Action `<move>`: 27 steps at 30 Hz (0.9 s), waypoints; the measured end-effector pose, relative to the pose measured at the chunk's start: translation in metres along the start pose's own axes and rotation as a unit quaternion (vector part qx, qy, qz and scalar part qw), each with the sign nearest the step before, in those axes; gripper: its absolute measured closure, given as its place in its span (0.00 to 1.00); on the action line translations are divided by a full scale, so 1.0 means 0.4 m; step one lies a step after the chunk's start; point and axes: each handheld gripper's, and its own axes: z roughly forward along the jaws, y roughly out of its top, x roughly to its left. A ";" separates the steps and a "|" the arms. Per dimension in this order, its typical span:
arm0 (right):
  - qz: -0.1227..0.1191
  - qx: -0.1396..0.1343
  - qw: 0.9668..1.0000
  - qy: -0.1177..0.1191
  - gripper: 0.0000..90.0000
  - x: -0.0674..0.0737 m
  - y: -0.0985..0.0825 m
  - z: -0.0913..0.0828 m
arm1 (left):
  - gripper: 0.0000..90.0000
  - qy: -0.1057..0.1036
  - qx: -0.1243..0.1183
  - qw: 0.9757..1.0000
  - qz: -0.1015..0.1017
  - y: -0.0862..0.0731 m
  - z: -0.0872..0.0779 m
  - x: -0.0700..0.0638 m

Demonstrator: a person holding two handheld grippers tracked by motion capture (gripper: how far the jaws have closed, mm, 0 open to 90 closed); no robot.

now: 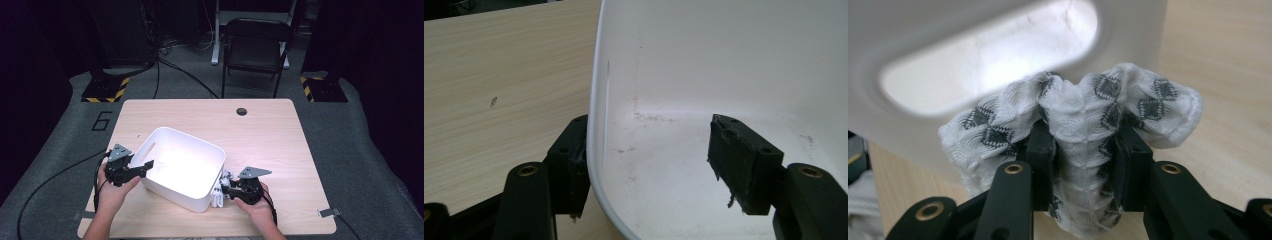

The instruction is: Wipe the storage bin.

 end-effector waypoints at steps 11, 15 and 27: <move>-0.011 -0.005 1.000 0.022 0.73 0.015 -0.002 -0.021 | 0.38 -0.009 0.014 1.000 -0.001 0.009 0.013 0.005; -0.021 -0.034 0.999 0.034 0.73 0.027 0.011 -0.051 | 0.39 -0.013 0.013 1.000 -0.004 0.011 0.018 0.005; -0.015 -0.125 0.987 0.095 0.73 0.073 0.059 -0.142 | 0.39 -0.015 0.009 1.000 -0.003 0.013 0.025 0.005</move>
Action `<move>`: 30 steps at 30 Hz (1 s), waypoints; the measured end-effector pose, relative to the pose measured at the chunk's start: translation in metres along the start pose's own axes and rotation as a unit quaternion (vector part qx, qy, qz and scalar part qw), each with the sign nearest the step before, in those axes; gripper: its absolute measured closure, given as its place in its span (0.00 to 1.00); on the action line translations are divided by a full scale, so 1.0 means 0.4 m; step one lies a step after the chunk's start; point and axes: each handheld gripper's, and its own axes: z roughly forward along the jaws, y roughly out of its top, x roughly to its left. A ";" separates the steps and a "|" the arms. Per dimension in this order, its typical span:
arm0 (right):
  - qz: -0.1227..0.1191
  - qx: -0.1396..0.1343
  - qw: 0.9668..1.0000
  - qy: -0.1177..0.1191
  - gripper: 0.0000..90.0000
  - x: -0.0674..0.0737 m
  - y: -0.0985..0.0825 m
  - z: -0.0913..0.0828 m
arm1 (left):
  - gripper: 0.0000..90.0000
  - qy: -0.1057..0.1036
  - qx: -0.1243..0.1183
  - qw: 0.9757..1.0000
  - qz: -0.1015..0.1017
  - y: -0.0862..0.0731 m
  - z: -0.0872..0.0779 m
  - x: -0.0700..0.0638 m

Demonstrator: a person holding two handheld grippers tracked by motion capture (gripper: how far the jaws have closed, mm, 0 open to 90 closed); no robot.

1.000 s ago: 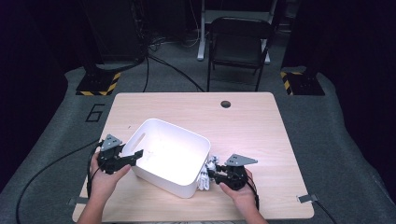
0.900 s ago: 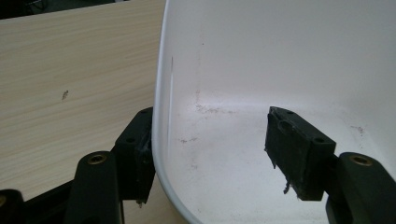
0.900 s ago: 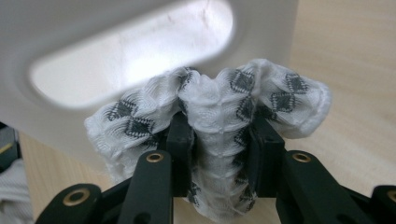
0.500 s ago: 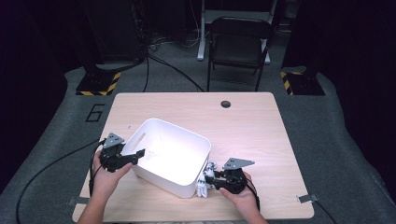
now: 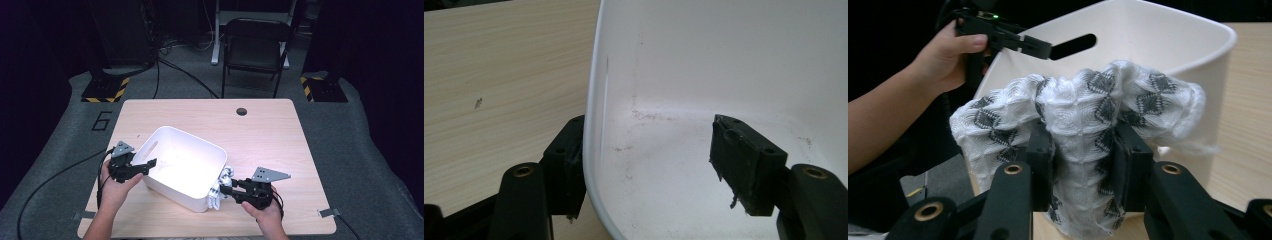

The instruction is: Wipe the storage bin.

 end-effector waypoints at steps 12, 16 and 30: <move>-0.015 0.025 1.000 -0.011 0.73 0.020 -0.019 0.039 | 0.41 0.010 -0.001 1.000 -0.002 -0.002 -0.003 -0.006; -0.024 0.035 0.999 -0.029 0.73 0.021 -0.024 0.044 | 0.41 0.012 0.000 1.000 -0.005 -0.002 -0.004 -0.008; 0.020 0.059 0.995 -0.073 0.73 -0.030 -0.048 0.074 | 0.37 0.026 -0.004 0.999 -0.020 -0.006 -0.004 -0.013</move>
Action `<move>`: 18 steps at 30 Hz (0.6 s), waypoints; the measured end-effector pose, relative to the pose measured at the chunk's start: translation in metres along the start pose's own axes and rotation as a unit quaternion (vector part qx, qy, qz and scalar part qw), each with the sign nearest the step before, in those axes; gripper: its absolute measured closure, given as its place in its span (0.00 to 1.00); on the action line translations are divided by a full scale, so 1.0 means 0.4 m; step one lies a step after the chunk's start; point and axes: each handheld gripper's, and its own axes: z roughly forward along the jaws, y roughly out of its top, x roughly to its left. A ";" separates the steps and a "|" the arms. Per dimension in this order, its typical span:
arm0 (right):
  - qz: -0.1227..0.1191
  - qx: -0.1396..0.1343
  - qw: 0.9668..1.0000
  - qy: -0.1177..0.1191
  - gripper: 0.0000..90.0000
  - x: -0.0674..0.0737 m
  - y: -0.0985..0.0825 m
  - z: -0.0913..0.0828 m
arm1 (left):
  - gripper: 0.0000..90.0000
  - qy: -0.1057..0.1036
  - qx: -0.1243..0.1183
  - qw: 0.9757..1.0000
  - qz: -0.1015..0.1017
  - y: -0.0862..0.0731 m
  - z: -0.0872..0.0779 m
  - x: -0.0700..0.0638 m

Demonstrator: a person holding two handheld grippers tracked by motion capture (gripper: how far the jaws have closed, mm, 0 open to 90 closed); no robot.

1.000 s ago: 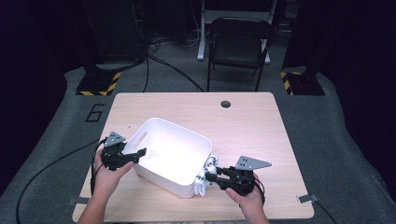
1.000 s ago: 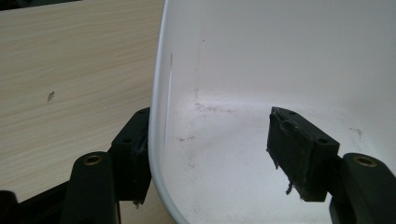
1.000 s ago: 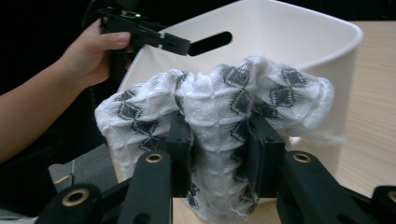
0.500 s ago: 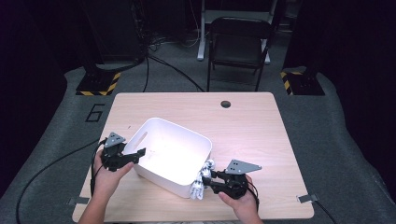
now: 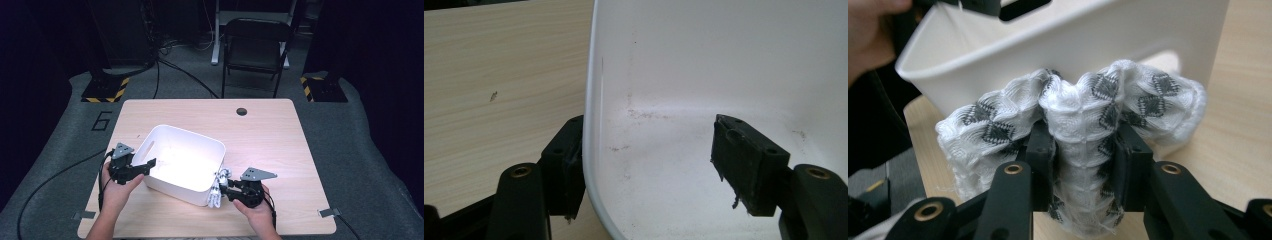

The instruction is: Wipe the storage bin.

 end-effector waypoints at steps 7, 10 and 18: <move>-0.016 0.084 0.996 -0.009 0.73 -0.008 -0.043 0.044 | 0.36 -0.005 -0.002 1.000 -0.005 0.001 0.003 0.003; -0.036 0.108 0.993 -0.020 0.73 -0.002 -0.058 0.065 | 0.36 -0.005 -0.001 1.000 -0.005 0.001 0.003 0.003; -0.029 0.103 0.994 -0.013 0.73 -0.007 -0.058 0.064 | 0.36 -0.006 -0.005 1.000 -0.009 0.000 0.004 0.004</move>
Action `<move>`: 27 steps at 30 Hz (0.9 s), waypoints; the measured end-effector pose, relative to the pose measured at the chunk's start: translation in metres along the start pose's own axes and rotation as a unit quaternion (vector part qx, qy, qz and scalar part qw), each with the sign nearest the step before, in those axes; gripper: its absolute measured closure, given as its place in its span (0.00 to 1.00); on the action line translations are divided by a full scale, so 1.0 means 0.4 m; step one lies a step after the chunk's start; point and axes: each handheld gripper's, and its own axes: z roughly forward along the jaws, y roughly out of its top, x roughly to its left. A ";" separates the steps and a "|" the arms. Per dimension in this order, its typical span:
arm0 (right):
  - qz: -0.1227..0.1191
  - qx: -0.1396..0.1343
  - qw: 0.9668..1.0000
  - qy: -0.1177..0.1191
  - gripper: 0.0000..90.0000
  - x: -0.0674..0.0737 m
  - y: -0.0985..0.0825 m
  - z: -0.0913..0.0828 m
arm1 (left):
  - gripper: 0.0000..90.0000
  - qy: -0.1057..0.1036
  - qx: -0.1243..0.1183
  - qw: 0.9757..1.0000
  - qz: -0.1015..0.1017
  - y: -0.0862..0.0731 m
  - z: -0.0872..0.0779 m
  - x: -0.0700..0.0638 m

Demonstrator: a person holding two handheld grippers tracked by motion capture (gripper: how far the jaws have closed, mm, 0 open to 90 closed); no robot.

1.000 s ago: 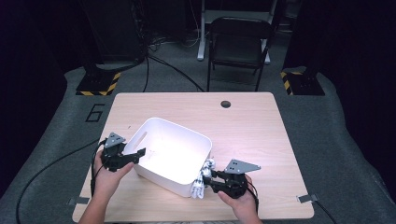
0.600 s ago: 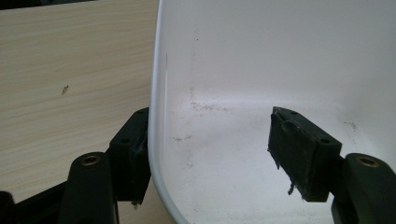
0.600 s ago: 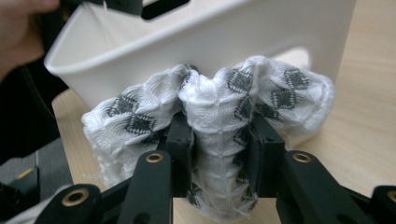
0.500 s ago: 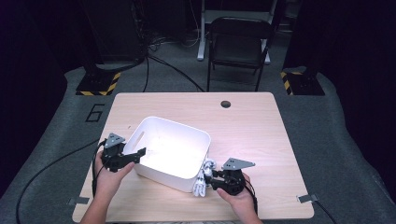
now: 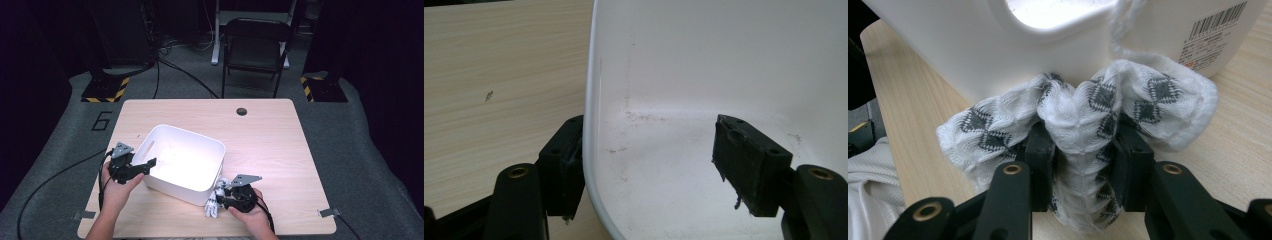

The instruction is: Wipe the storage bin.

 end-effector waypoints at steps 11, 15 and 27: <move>0.003 -0.032 0.999 0.009 0.73 0.010 0.017 -0.033 | 0.36 -0.002 -0.001 1.000 0.000 0.000 0.000 0.001; 0.006 -0.084 0.996 0.028 0.73 0.027 0.044 -0.081 | 0.35 -0.003 0.000 1.000 -0.001 0.000 0.001 0.002; 0.001 -0.102 0.995 0.023 0.73 0.042 0.048 -0.089 | 0.36 -0.005 0.000 1.000 0.002 -0.001 0.000 0.002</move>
